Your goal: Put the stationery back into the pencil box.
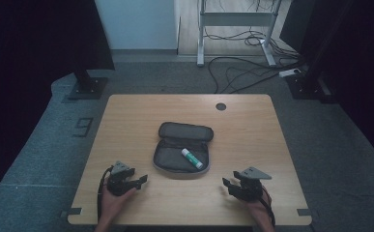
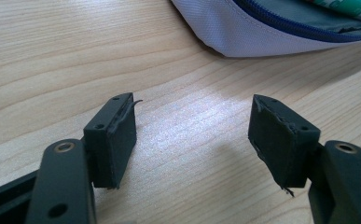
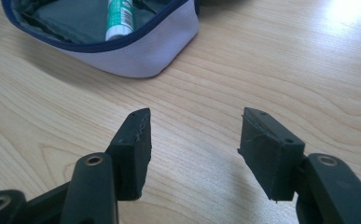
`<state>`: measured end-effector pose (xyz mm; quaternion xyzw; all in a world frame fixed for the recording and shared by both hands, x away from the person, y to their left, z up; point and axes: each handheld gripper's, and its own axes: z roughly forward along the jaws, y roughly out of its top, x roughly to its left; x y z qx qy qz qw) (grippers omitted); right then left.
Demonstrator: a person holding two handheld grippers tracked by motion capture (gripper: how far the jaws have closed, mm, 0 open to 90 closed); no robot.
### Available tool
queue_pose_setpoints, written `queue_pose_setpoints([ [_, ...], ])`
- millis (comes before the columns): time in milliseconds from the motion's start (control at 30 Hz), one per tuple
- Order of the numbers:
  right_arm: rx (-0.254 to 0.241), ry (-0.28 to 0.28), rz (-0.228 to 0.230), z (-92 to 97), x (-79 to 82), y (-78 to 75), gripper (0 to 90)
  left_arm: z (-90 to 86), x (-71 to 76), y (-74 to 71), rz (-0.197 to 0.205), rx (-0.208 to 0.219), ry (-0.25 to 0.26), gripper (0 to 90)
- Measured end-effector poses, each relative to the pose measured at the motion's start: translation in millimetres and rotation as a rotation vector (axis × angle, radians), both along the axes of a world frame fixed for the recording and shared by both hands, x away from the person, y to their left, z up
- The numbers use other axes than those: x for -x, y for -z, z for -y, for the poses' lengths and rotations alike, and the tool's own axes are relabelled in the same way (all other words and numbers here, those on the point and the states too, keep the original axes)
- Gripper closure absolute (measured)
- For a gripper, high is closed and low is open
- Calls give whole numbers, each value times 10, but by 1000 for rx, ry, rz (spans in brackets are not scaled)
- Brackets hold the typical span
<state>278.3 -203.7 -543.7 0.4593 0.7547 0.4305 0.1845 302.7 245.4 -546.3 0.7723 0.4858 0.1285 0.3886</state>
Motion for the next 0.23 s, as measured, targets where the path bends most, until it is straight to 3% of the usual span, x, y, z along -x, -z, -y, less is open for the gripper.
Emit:
queue_pose_setpoints([
  [133, 30, 20, -9, 13, -19, 27, 396, 0, 0, 0, 0, 0, 0, 324],
  [233, 89, 50, -35, 20, -48, 77, 368, -2, -1, 0, -1, 2, 2, 323],
])
